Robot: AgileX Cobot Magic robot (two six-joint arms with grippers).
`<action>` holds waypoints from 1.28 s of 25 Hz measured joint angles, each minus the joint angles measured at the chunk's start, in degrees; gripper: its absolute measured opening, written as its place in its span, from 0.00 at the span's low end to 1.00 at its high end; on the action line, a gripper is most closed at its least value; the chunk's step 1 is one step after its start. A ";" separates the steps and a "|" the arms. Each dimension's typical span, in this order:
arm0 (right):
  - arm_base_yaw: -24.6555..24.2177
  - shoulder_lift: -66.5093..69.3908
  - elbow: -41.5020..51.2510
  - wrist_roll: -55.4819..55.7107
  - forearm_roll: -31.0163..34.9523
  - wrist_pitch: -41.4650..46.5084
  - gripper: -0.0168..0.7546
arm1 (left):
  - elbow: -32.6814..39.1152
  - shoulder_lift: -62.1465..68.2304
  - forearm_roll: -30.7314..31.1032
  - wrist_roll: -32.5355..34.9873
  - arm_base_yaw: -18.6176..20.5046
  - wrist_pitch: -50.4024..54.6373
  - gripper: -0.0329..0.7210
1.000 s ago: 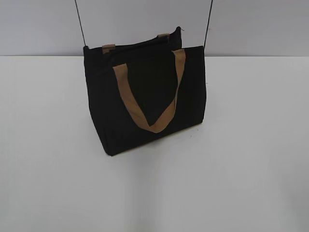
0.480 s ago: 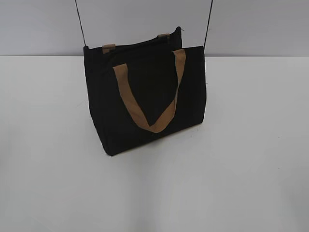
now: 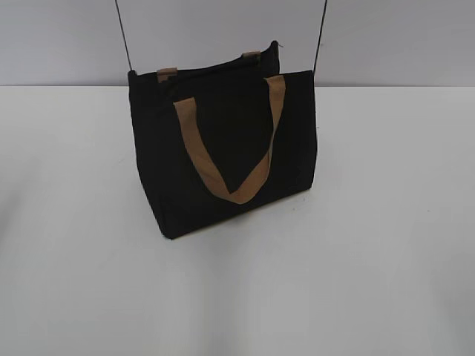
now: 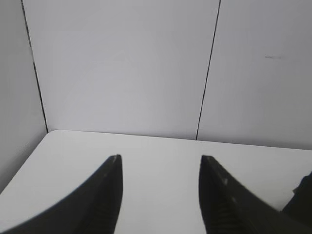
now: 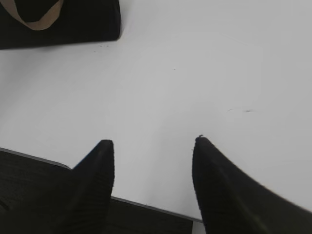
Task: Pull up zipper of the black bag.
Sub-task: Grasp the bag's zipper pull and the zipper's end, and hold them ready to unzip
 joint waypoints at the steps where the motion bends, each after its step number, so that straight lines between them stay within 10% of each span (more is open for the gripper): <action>1: 0.00 0.00 0.00 0.00 0.00 0.00 0.54 | 0.50 2.16 -0.21 0.00 -0.35 -2.95 0.55; 16: 0.00 0.00 0.00 0.00 0.00 0.00 0.54 | 1.07 42.66 -0.44 -1.21 -18.57 -32.53 0.47; 32: 0.00 0.00 0.00 0.00 0.00 0.00 0.54 | 1.07 66.16 13.25 -4.90 -19.78 -58.22 0.46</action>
